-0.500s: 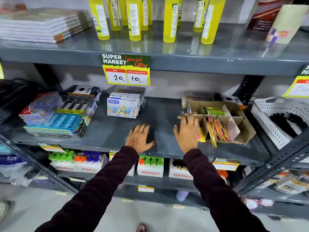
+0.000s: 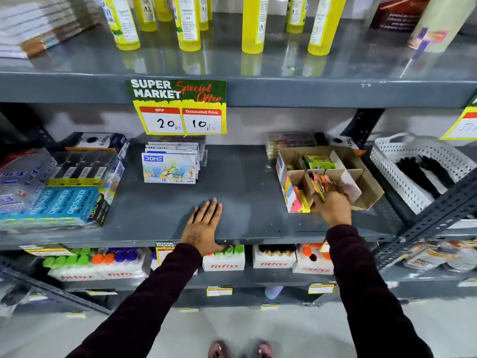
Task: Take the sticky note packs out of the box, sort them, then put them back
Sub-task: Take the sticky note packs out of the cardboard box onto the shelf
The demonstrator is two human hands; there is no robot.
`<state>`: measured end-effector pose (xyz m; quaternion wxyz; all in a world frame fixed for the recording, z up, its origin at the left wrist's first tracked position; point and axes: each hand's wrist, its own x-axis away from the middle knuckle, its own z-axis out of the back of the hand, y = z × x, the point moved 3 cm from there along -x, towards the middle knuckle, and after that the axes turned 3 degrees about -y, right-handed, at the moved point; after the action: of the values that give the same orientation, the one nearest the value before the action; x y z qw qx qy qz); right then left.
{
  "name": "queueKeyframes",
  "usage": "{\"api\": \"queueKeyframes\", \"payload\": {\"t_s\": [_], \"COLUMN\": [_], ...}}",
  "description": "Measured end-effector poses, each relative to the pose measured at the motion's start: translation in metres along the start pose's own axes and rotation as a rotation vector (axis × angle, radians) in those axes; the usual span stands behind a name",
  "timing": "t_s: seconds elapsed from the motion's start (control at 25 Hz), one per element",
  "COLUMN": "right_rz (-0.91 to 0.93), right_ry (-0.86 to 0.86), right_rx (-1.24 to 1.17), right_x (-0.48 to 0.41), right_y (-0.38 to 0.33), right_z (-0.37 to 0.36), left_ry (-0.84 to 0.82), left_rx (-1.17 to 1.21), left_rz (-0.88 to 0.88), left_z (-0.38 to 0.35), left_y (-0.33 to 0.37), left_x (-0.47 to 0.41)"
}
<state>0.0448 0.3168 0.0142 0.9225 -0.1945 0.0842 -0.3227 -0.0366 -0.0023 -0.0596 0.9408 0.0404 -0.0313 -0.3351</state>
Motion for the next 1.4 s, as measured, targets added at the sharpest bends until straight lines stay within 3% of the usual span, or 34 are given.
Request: {"api": "queueKeyframes", "payload": {"t_s": [0.16,0.32,0.6,0.8,0.92,1.04,1.12,1.28,1.4], "right_rz": [0.047,0.056,-0.11,-0.112,0.102,0.455,0.543,0.469,0.385], "right_ry": [-0.011,0.083,0.058,0.356,0.439,0.323,0.187,0.02,-0.199], "right_rx": [-0.087,-0.035,-0.018,-0.067,-0.125,0.033,0.207,0.426,0.365], "right_x": [-0.006,-0.005,0.0,0.011,0.026,0.039,0.034,0.03,0.031], "right_y": [0.01,0.009,0.007,-0.021,-0.075,-0.129,-0.139,-0.127,-0.136], "right_z": [0.002,0.006,0.007,0.054,0.061,0.018,-0.023,-0.06,-0.053], "left_ry": [0.001,-0.026,-0.016,0.028,0.045,0.054,0.038,0.027,0.047], "left_rx": [-0.003,0.006,-0.014,-0.044,-0.032,-0.014,-0.023,-0.081,-0.046], "left_rz": [0.011,0.027,0.045,0.063,0.101,0.144,0.149,0.157,0.136], "left_z": [0.001,0.0,0.004,0.001,-0.001,-0.001,-0.002,-0.003,0.001], "left_y": [0.0,0.0,0.003,0.001,-0.002,-0.002,-0.002,-0.007,-0.012], "left_x": [0.0,0.001,0.001,0.008,0.012,0.013,0.014,0.014,0.014]}}
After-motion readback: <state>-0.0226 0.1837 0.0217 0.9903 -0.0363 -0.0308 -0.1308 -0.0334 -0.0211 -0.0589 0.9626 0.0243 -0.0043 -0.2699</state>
